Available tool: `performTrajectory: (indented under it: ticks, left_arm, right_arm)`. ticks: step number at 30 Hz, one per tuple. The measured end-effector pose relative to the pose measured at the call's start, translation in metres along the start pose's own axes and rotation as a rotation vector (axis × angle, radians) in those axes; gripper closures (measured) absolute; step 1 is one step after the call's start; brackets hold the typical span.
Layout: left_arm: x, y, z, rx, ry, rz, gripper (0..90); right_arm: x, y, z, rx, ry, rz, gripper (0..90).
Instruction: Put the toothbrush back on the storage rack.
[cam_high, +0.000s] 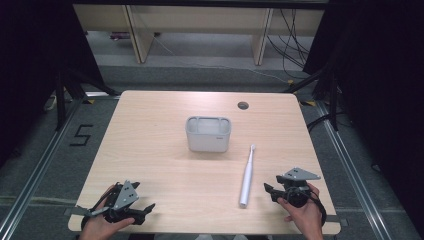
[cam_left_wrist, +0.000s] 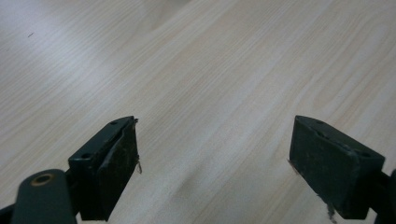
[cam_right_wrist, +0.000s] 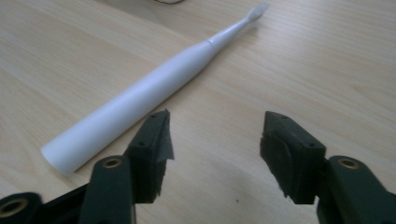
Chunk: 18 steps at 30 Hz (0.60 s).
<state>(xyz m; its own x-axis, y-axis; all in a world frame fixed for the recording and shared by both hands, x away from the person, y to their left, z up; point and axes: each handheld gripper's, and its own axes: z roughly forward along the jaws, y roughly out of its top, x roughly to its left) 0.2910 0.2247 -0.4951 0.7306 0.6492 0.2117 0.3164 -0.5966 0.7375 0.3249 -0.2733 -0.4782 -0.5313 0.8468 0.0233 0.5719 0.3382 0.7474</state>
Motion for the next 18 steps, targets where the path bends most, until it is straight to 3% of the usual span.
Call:
performTrajectory:
  ticks: [1, 4, 5, 8, 9, 11, 13, 16, 17, 18]
  left_arm:
    - [0.002, 0.000, -0.001, 0.021, -0.004, 0.027, 15.1]
    - [0.003, 0.000, -0.002, 0.026, -0.002, 0.033, 15.1]
    - [0.002, 0.000, -0.001, 0.009, 0.001, 0.011, 15.1]
    - [0.002, 0.000, -0.001, 0.015, -0.001, 0.019, 15.1]
    - [0.001, 0.000, -0.001, 0.012, -0.002, 0.016, 15.1]
    - [0.001, 0.000, -0.001, 0.011, -0.002, 0.012, 15.1]
    - [0.001, 0.000, 0.000, 0.011, 0.003, 0.010, 15.1]
    - [0.001, 0.000, 0.000, 0.015, -0.006, 0.006, 15.1]
    - [0.001, 0.000, 0.000, 0.016, 0.000, 0.002, 15.1]
    - [0.000, 0.000, 0.001, 0.010, 0.003, 0.000, 15.1]
  right_arm:
    - [0.003, 0.002, 0.001, -0.008, 0.010, -0.008, 51.9]
    - [0.007, 0.005, 0.001, -0.035, 0.023, 0.004, 57.6]
    - [0.012, 0.009, 0.000, -0.054, 0.029, -0.012, 62.0]
    - [0.017, 0.011, 0.001, -0.046, 0.050, 0.001, 66.3]
    - [0.021, 0.014, 0.004, -0.053, 0.072, -0.033, 70.8]
    - [0.024, 0.015, 0.006, -0.055, 0.085, -0.031, 72.3]
    - [0.028, 0.019, 0.009, -0.060, 0.092, -0.067, 77.3]
    - [0.035, 0.023, 0.015, -0.052, 0.118, -0.075, 81.9]
    - [0.036, 0.025, 0.018, -0.049, 0.130, -0.108, 82.9]
    - [0.038, 0.026, 0.021, -0.042, 0.140, -0.105, 83.4]
